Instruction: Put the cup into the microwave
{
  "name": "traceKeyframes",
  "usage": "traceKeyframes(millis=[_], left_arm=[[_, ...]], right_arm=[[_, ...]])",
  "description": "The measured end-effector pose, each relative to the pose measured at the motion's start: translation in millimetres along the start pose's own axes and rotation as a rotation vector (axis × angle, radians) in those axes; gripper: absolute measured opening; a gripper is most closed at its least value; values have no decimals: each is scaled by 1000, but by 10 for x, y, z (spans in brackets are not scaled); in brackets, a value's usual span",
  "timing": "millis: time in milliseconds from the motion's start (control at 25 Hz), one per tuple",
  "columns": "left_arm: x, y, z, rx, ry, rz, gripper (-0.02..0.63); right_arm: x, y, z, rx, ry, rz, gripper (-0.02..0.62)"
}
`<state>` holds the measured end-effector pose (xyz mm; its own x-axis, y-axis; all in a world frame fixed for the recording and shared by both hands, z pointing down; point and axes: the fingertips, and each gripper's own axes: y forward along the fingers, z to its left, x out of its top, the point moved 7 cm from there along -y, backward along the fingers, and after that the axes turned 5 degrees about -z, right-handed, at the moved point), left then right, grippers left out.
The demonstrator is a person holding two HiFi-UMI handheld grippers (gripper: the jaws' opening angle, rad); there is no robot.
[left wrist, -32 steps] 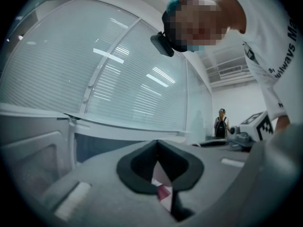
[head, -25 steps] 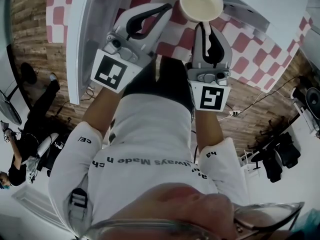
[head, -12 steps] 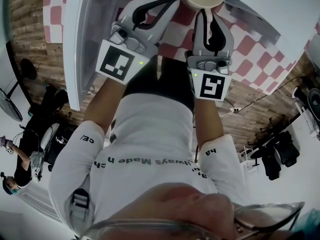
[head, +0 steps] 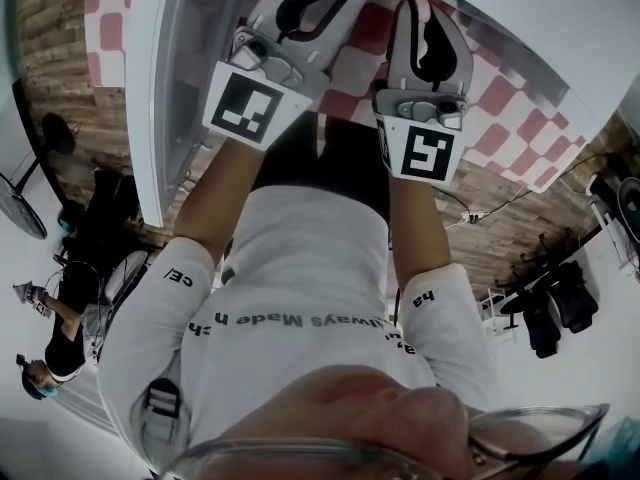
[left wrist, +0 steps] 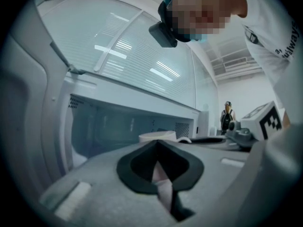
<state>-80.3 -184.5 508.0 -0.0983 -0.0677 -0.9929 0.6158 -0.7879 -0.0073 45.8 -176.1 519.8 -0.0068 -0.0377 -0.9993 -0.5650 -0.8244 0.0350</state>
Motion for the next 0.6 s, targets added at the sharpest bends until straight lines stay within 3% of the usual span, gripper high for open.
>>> traceKeyframes(millis=[600], left_arm=[[-145,264,210,59,49,17,3]], right_arm=[[-70,369,-169,-68,-12,-17,34]])
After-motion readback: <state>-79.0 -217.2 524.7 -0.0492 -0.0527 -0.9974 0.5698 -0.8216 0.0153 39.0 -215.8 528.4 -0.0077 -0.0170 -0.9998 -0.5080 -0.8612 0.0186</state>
